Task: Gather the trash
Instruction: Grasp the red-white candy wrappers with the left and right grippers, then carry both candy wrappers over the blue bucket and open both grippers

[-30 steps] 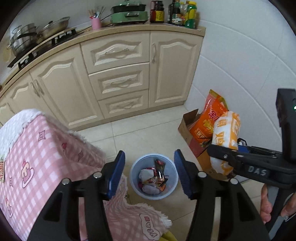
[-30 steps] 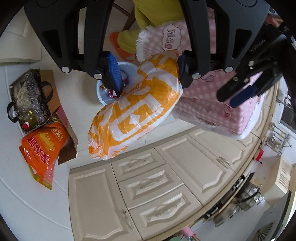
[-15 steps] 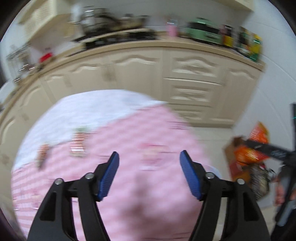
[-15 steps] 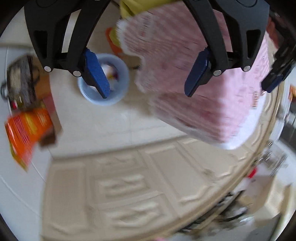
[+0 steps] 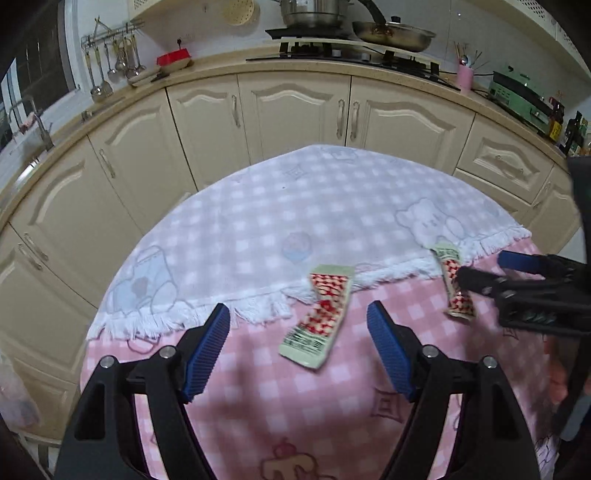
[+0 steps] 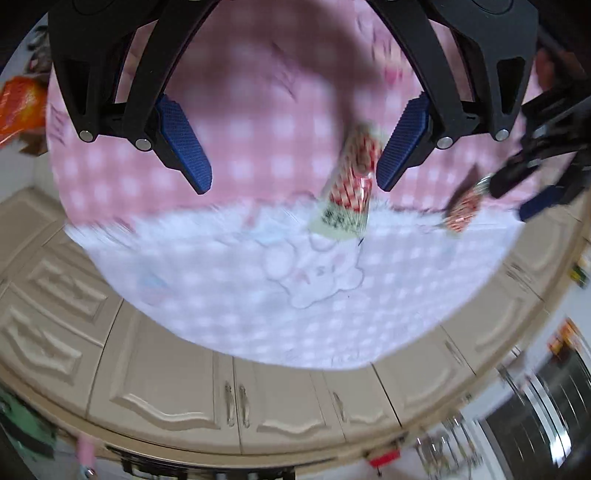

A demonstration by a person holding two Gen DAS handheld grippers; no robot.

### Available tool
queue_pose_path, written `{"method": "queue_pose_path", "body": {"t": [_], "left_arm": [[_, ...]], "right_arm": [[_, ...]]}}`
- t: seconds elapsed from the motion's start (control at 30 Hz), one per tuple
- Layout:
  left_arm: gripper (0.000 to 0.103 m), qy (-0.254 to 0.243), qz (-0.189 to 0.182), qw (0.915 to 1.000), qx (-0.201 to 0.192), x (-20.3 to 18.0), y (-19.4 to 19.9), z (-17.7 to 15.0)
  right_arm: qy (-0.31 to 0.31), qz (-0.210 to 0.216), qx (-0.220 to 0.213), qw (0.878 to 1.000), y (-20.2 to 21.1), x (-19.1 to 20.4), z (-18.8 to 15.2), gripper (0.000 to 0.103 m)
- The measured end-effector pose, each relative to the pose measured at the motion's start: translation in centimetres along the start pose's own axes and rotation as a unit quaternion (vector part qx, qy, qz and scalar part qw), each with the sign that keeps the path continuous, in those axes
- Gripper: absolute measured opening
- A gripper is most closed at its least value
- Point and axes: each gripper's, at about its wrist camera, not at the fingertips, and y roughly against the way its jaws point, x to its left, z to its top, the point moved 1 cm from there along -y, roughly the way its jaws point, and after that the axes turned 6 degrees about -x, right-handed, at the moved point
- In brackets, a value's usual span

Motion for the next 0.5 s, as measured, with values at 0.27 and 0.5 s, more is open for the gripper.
{"method": "queue_pose_path", "body": {"t": [0.27,0.5], "left_arm": [[0.061,-0.052,-0.014,0.9976,0.044,-1.8,-4.5,-0.8],[0.018,-0.02,-0.009,0.9991,0.035,-3.0,-2.8,-1.1]], "right_arm": [[0.002,0.046,-0.023,0.999,2.0,-0.4,-1.1,0.012],[-0.096,0.083,-0.078,0.989,8.3,-9.2,-5.4,0.012]]}}
